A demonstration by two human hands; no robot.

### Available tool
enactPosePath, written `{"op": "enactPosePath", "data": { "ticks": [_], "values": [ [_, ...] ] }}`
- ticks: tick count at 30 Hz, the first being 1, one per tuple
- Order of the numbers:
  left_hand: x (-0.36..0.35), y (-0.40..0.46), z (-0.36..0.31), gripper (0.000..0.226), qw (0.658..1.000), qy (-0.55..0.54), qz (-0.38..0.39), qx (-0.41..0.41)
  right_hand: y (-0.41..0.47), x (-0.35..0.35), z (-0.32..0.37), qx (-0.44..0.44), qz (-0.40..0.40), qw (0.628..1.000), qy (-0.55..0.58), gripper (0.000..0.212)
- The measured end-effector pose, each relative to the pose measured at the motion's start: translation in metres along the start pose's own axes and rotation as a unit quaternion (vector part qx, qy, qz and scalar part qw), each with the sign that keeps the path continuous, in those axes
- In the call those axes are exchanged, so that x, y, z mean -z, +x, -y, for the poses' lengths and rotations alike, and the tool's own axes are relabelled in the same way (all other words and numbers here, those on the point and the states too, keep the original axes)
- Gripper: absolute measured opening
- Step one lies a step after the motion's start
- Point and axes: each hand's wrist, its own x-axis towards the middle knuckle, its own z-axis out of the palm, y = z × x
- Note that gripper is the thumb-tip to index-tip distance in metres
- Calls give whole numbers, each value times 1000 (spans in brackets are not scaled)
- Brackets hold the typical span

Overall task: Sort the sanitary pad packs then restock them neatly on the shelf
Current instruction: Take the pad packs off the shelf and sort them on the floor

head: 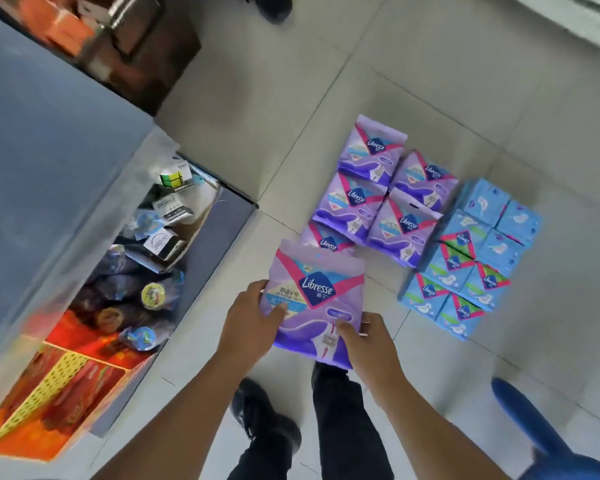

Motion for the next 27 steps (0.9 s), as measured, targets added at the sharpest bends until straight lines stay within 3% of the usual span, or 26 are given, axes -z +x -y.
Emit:
{"op": "enactPosePath", "data": {
  "ticks": [12, 18, 21, 24, 27],
  "values": [
    [-124, 206, 19, 42, 990, 129, 42, 40, 230, -23, -61, -51, 20, 997, -50, 27],
    [-158, 287, 43, 56, 992, 86, 84, 24, 307, -43, -74, -32, 59, 997, -43, 39],
    [-167, 296, 51, 74, 990, 47, 124, 43, 318, -48, -66, -29, 79, 994, -75, 19],
    [-164, 287, 44, 88, 989, 50, 121, 71, 311, -46, -59, -40, 70, 989, -121, 30],
    [-144, 260, 27, 73, 993, 59, 67, 72, 283, -37, -40, -14, 41, 989, -140, 35]
  ]
}}
